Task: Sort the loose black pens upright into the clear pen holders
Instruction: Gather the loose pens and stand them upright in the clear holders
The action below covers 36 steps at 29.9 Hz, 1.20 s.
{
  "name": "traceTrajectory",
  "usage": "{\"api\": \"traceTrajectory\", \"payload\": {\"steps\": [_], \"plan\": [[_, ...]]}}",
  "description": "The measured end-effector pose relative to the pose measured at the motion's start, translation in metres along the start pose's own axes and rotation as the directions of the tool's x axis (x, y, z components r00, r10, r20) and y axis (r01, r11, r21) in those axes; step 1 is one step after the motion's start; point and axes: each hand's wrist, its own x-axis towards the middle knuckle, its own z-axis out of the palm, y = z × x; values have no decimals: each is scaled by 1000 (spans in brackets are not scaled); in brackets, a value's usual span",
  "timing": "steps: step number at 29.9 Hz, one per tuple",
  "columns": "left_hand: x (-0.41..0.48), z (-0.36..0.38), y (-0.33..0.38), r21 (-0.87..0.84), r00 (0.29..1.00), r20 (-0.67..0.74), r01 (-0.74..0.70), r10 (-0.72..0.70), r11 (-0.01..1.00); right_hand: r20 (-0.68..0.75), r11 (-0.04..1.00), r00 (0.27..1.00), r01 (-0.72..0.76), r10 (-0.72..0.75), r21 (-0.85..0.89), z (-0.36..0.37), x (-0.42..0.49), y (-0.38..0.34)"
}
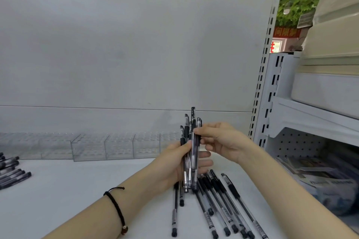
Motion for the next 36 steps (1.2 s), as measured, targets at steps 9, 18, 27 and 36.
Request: {"api": "traceTrajectory", "payload": {"steps": [9,18,27,36], "plan": [[3,-3,-5,15,1000,-1,-17,17,1000,-55,981,998,28,-39,-191,-4,1,5],[12,-13,-4,-19,993,-51,-107,105,994,-136,163,909,-215,393,-963,-32,-20,-10],[11,-13,-4,-15,994,-48,-103,102,995,-81,329,922,-216,379,-919,-26,-13,-2],[13,-15,-5,6,991,-80,-109,109,994,-129,456,983,-176,134,-873,-21,1,14]]}}
